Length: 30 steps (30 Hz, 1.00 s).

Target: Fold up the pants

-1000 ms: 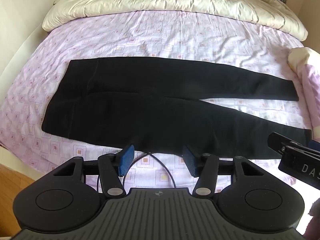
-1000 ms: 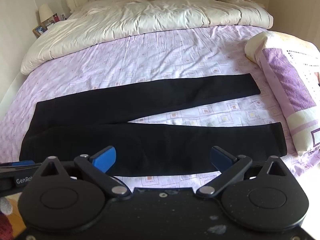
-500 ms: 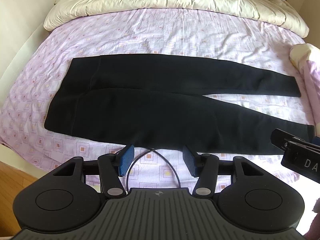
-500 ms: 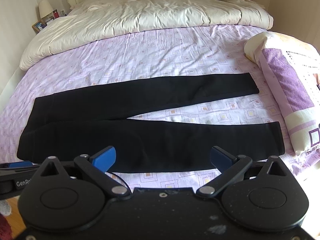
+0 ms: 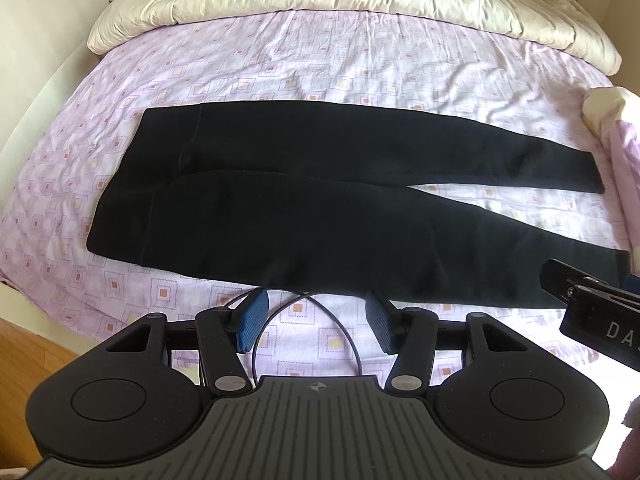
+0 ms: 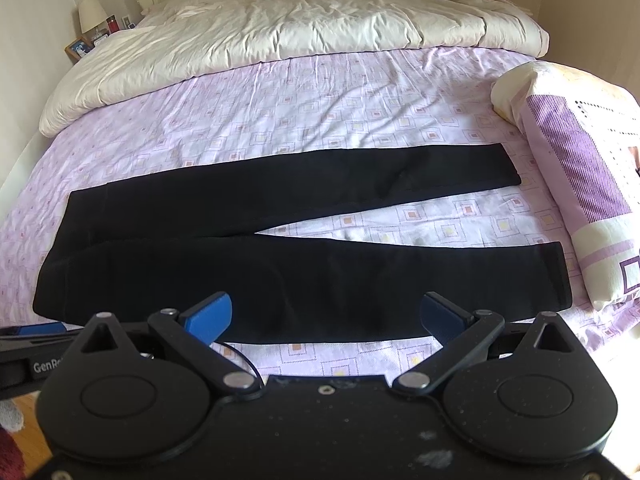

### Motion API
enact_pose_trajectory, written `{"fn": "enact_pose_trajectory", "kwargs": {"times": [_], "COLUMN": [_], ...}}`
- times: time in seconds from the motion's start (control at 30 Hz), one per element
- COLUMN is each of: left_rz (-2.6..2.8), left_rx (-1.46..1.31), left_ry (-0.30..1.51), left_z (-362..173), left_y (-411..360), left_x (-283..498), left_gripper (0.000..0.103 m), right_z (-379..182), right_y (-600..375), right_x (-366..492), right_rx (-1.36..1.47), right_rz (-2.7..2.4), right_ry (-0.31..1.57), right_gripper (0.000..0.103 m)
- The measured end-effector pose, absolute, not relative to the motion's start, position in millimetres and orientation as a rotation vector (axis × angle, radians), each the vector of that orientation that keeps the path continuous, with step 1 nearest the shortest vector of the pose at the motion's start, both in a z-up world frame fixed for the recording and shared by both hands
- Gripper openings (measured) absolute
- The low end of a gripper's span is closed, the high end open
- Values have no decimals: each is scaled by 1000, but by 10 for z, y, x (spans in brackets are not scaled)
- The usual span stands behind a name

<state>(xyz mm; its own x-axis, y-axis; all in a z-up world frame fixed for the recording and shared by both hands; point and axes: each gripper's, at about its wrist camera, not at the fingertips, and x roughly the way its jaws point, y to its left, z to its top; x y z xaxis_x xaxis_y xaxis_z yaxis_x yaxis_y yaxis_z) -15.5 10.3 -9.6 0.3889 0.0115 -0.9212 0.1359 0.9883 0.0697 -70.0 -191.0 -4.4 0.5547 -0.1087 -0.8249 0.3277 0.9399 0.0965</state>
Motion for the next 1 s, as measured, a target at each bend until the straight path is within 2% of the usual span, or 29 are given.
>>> {"fn": "enact_pose_trajectory", "kwargs": {"times": [1.0], "left_rz": [-64], "left_rx": [138], "left_ry": [1187], "left_z": [-139], "left_y": [141], "left_x": [-117], "left_gripper": [53], "right_z": [-85], "right_y": [-1947], "right_x": [-615], "right_rx": [268], "right_rz": [-245], "right_ry": [966], "right_gripper": [103]}}
